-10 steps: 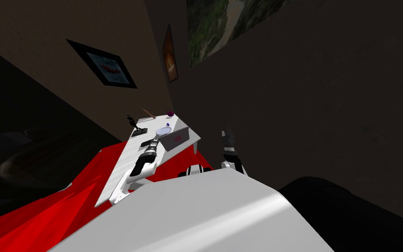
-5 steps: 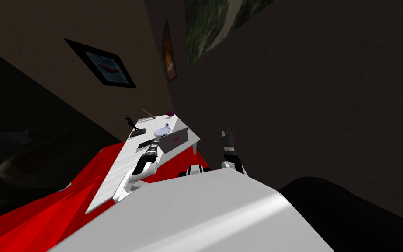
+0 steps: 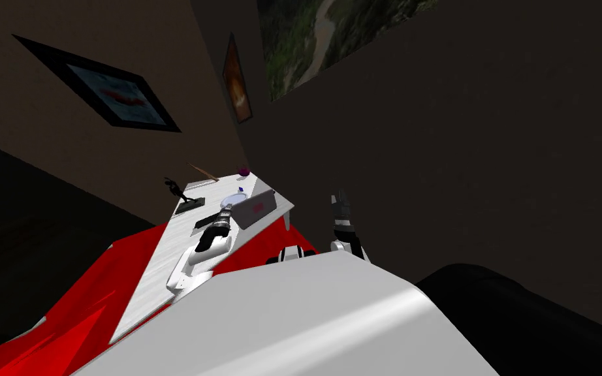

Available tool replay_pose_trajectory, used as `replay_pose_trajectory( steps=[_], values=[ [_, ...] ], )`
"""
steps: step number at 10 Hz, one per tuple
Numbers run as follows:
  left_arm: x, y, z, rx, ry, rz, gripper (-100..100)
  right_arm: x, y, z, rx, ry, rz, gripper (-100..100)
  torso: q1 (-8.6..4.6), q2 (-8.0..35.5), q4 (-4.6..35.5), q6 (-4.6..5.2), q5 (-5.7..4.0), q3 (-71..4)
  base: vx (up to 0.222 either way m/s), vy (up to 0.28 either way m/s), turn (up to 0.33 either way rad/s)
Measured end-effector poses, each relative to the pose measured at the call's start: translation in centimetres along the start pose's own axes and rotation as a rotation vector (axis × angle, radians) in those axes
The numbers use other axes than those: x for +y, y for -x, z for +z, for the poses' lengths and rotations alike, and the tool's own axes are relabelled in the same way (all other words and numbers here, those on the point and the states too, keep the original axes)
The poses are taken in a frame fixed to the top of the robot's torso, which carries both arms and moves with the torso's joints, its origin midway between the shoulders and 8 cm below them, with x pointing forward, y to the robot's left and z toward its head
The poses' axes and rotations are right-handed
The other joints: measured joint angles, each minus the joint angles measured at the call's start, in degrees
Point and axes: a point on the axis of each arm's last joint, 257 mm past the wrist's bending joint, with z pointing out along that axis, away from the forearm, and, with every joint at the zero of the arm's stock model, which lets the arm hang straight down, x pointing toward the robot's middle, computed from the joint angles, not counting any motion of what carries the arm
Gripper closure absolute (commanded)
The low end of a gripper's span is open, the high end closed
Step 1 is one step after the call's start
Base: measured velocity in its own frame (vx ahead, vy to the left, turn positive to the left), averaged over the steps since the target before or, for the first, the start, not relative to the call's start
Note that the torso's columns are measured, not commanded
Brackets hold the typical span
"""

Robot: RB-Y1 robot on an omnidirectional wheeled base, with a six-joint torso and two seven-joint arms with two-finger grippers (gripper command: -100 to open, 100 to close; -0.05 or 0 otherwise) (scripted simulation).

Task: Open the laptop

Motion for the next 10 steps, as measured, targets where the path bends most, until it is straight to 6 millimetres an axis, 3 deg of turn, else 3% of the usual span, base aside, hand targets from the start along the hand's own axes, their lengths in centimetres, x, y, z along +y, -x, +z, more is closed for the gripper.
replay_pose_trajectory(
  steps=[3,5,8,10],
  values=[
    [2.1,3.3,2.0,-0.044,0.082,-0.005,100,0.0,0.0,0.0,0.0,0.0,0.0,0,0.04,0.08,-0.06,0.07,0.08,0.04,-0.101,0.066,-0.261],
    [2.8,4.4,2.9,-0.059,0.122,-0.017,100,0.0,0.0,0.0,0.0,0.0,0.0,0,-0.1,0.06,-0.09,-0.15,0.05,0.02,-0.073,0.043,-0.194],
    [5.0,7.6,4.5,-0.11,0.209,-0.043,100,0.0,0.0,0.0,0.0,0.0,0.0,0,-0.17,0.16,-0.04,0.23,0.08,0.09,-0.11,0.04,-0.28],
    [5.7,8.4,4.9,-0.122,0.244,-0.061,100,0.0,0.0,0.0,0.0,0.0,0.0,0,-0.18,0.15,-0.07,-0.18,0.06,0.08,-0.063,0.017,-0.173]
  ],
)
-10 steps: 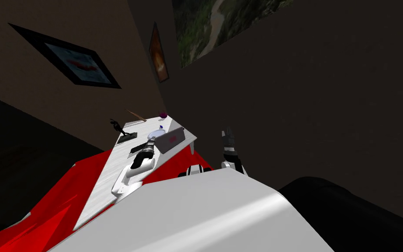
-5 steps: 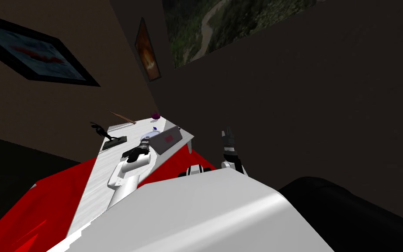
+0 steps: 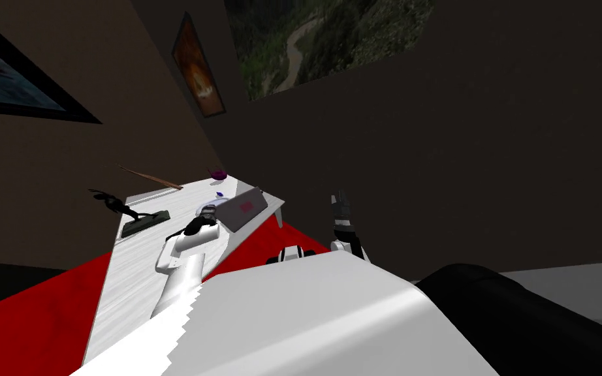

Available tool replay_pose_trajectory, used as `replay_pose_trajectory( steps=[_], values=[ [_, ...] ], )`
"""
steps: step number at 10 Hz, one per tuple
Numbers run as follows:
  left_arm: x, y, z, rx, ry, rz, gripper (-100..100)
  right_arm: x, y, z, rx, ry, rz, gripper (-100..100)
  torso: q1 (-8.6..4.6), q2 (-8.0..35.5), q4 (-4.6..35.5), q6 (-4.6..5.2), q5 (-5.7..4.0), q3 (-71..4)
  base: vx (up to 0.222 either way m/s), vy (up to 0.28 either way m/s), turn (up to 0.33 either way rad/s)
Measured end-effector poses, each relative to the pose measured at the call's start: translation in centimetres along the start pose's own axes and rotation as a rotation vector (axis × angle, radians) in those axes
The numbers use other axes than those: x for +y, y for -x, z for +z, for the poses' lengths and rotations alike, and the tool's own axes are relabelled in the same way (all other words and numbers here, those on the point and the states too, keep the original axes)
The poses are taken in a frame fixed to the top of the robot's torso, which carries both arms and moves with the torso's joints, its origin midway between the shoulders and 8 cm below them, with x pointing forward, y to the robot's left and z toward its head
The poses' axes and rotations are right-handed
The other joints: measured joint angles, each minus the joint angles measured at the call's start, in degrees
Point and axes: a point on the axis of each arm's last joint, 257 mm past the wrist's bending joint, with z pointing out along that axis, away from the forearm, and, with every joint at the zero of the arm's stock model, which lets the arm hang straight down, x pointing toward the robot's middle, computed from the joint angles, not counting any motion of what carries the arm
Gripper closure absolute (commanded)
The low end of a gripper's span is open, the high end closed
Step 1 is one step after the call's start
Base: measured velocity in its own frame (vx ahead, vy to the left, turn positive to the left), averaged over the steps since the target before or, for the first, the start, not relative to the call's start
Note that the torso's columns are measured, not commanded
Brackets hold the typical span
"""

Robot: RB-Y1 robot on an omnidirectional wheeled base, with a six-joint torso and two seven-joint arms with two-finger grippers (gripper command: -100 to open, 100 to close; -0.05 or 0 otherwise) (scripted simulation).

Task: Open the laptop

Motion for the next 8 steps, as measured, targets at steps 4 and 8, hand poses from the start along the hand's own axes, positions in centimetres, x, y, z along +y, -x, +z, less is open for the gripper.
replay_pose_trajectory(
  steps=[4,8],
  values=[
    [1.6,3.0,1.6,-0.049,0.095,-0.049,100,0.0,0.0,0.0,0.0,0.0,0.0,0,0.12,0.1,0.1,0.39,0.02,0.06,-0.089,0.033,-0.199],
    [2.9,5.6,2.9,-0.084,0.192,-0.116,100,0.0,0.0,0.0,0.0,0.0,0.0,0,-0.09,0.04,0.06,0.07,-0.04,0.02,-0.098,0.025,-0.221]
  ],
)
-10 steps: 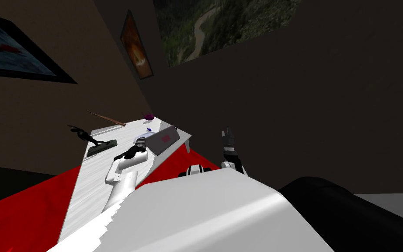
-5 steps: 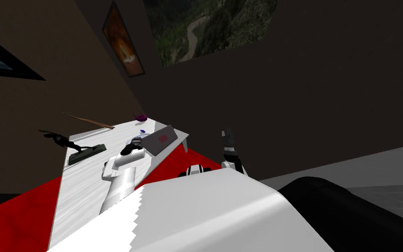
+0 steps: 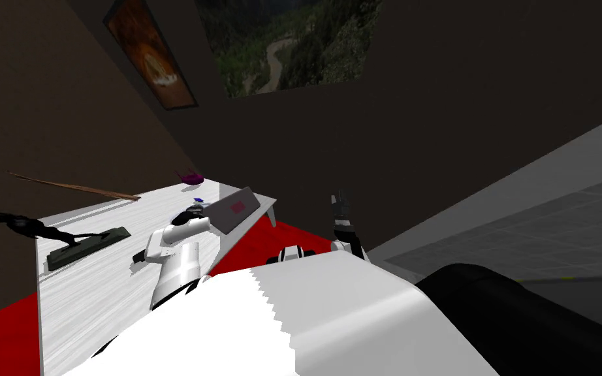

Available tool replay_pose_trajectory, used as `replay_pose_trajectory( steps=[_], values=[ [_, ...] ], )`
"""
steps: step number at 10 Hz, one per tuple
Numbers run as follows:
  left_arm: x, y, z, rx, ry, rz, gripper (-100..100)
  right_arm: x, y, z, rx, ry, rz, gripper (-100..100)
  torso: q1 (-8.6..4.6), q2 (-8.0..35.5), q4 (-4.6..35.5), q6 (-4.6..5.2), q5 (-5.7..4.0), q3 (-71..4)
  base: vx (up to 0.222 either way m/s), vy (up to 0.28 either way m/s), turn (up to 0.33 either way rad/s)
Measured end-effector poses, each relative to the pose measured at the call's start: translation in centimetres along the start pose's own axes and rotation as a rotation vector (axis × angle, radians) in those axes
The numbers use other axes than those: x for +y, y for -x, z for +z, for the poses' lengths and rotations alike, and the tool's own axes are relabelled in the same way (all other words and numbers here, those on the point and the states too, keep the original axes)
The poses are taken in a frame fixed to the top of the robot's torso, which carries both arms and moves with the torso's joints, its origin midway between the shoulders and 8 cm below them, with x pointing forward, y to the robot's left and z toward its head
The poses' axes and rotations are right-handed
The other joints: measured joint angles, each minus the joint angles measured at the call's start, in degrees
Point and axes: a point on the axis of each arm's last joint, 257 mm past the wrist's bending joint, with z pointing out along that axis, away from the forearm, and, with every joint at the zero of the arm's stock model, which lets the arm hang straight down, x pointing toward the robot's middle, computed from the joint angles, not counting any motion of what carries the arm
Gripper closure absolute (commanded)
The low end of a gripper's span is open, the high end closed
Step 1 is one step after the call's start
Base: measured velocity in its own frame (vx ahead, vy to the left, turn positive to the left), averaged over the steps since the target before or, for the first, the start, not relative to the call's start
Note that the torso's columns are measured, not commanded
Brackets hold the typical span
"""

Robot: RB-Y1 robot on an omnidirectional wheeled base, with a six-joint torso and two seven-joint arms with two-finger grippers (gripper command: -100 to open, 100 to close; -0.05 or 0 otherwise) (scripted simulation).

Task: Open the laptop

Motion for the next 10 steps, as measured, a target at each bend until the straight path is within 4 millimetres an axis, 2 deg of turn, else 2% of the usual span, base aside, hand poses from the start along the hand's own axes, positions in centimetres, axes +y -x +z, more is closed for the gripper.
replay_pose_trajectory(
  steps=[1,2,3,4,5,6,7,8,10],
  values=[
    [0.2,0.9,0.4,-0.016,0.029,-0.025,100,0.0,0.0,0.0,0.0,0.0,0.0,0,0.05,0.09,0.07,0.29,-0.01,0.04,-0.099,0.022,-0.24],
    [0.6,1.6,0.8,-0.024,0.056,-0.044,100,0.0,0.0,0.0,0.0,0.0,0.0,0,0.07,0.06,0.04,0.26,0.04,0.05,-0.034,0.011,-0.05],
    [0.5,1.6,0.8,-0.024,0.057,-0.047,100,0.0,0.0,0.0,0.0,0.0,0.0,0,0.06,-0.05,0.04,0.11,-0.03,-0.03,-0.084,0.086,-0.368],
    [-0.1,1.2,1.2,-0.008,0.047,-0.057,100,0.0,0.0,0.0,0.0,0.0,0.0,0,0.21,-0.01,0.12,0.6,-0.03,-0.01,-0.121,0.11,-0.259],
    [-0.9,0.9,1.8,0.005,0.039,-0.073,100,0.0,0.0,0.0,0.0,0.0,0.0,0,0.22,0.0,0.11,0.37,-0.02,0.0,-0.065,0.056,-0.017],
    [-0.9,0.5,2.2,0.014,0.047,-0.08,100,0.0,0.0,0.0,0.0,0.0,0.0,0,0.08,-0.12,-0.01,0.13,0.03,-0.06,-0.008,0.011,0.042],
    [-0.5,0.2,2.4,0.018,0.059,-0.082,100,0.0,0.0,0.0,0.0,0.0,0.0,0,0.02,-0.22,-0.1,0.1,0.06,-0.13,-0.092,0.06,-0.264],
    [-1.1,-0.1,2.8,0.03,0.06,-0.091,100,0.0,0.0,0.0,0.0,0.0,0.0,0,0.15,-0.07,0.03,0.59,0.03,-0.06,-0.108,0.084,-0.291],
    [-1.3,-0.5,3.4,0.047,0.074,-0.114,100,0.0,0.0,0.0,0.0,0.0,0.0,0,0.07,-0.16,-0.05,0.2,0.06,-0.09,-0.024,0.037,-0.015]
  ],
)
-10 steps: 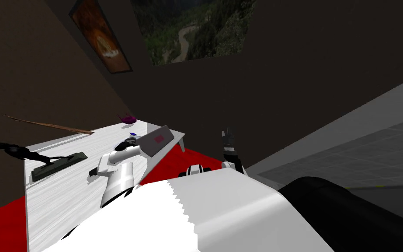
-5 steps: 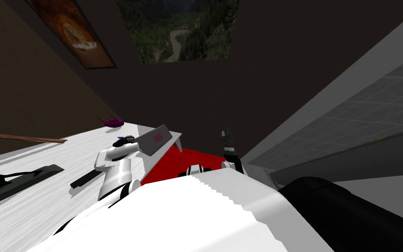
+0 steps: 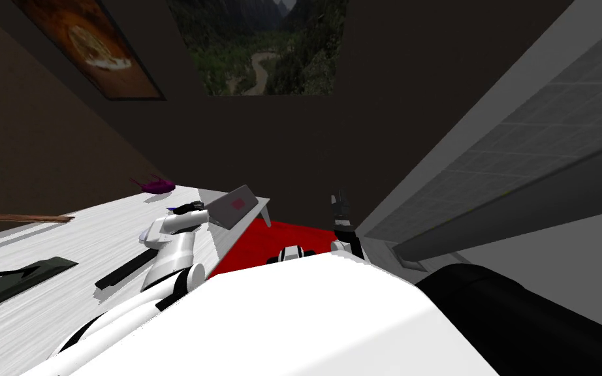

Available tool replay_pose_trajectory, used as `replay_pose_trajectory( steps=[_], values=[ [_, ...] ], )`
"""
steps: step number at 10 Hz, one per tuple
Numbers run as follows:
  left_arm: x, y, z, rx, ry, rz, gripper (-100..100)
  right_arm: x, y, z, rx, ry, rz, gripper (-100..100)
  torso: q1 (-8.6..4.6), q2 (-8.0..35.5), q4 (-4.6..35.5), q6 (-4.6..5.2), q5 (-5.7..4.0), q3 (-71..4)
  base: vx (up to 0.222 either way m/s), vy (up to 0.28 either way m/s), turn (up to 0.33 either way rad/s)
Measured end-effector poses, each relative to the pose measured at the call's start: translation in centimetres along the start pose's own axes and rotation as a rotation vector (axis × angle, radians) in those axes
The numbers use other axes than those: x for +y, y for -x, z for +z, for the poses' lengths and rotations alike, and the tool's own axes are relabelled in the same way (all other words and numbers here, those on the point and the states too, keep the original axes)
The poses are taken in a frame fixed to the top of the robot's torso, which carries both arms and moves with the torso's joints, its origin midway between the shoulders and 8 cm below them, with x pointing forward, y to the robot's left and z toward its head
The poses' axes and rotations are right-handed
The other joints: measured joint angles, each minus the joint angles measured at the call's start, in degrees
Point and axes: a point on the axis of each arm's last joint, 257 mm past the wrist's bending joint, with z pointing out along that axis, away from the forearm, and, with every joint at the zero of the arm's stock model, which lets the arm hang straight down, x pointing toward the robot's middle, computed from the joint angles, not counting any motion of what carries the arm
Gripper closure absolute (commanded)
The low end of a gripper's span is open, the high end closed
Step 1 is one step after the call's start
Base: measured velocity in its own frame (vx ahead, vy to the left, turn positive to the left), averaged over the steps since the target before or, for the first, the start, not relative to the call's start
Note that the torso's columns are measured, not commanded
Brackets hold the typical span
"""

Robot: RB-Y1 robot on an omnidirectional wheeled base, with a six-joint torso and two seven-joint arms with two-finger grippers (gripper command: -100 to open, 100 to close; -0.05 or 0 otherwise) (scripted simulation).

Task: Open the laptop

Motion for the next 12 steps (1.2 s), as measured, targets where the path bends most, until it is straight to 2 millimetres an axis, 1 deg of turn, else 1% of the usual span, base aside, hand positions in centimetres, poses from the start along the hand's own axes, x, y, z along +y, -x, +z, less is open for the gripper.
replay_pose_trajectory(
  steps=[1,2,3,4,6,7,8,9,10,12],
  values=[
    [0.3,-0.2,0.2,0.003,0.009,-0.001,100,0.0,0.0,0.0,0.0,0.0,0.0,0,0.02,-0.06,-0.12,-0.12,0.1,-0.04,0.014,-0.002,0.037],
    [0.6,-0.4,0.6,0.003,0.019,0.0,100,0.0,0.0,0.0,0.0,0.0,0.0,0,0.14,-0.11,-0.22,-0.01,0.24,-0.07,-0.083,0.053,-0.249],
    [0.2,-0.3,1.0,0.011,0.024,-0.009,100,0.0,0.0,0.0,0.0,0.0,0.0,0,0.32,0.07,-0.04,0.4,0.19,0.02,-0.128,0.085,-0.318],
    [0.2,0.0,1.4,0.013,0.033,-0.023,100,0.0,0.0,0.0,0.0,0.0,0.0,0,0.24,0.05,-0.04,0.48,0.22,0.05,-0.065,0.057,-0.091],
    [0.6,-0.5,1.5,0.022,0.046,-0.034,100,0.0,0.0,0.0,0.0,0.0,0.0,0,0.14,-0.17,-0.36,-0.23,0.37,-0.11,0.01,0.002,0.021],
    [0.9,-0.5,1.5,0.023,0.053,-0.034,100,0.0,0.0,0.0,0.0,0.0,0.0,0,0.31,-0.18,-0.4,-0.23,0.45,-0.12,0.012,-0.02,0.031],
    [1.2,-0.5,1.9,0.022,0.059,-0.033,100,0.0,0.0,0.0,0.0,0.0,0.0,0,0.53,-0.2,-0.41,-0.08,0.54,-0.12,-0.101,0.044,-0.261],
    [0.7,-0.1,2.2,0.022,0.062,-0.041,100,0.0,0.0,0.0,0.0,0.0,0.0,0,0.65,0.01,-0.16,0.39,0.41,-0.01,-0.133,0.094,-0.26],
    [0.4,0.2,2.5,0.021,0.07,-0.055,100,0.0,0.0,0.0,0.0,0.0,0.0,0,0.51,-0.03,-0.13,0.4,0.37,0.0,-0.077,0.065,-0.072],
    [1.1,0.0,2.9,0.021,0.091,-0.067,100,0.0,0.0,0.0,0.0,0.0,0.0,0,0.17,-0.42,-0.44,0.05,0.44,-0.25,-0.002,0.01,0.016]
  ],
)
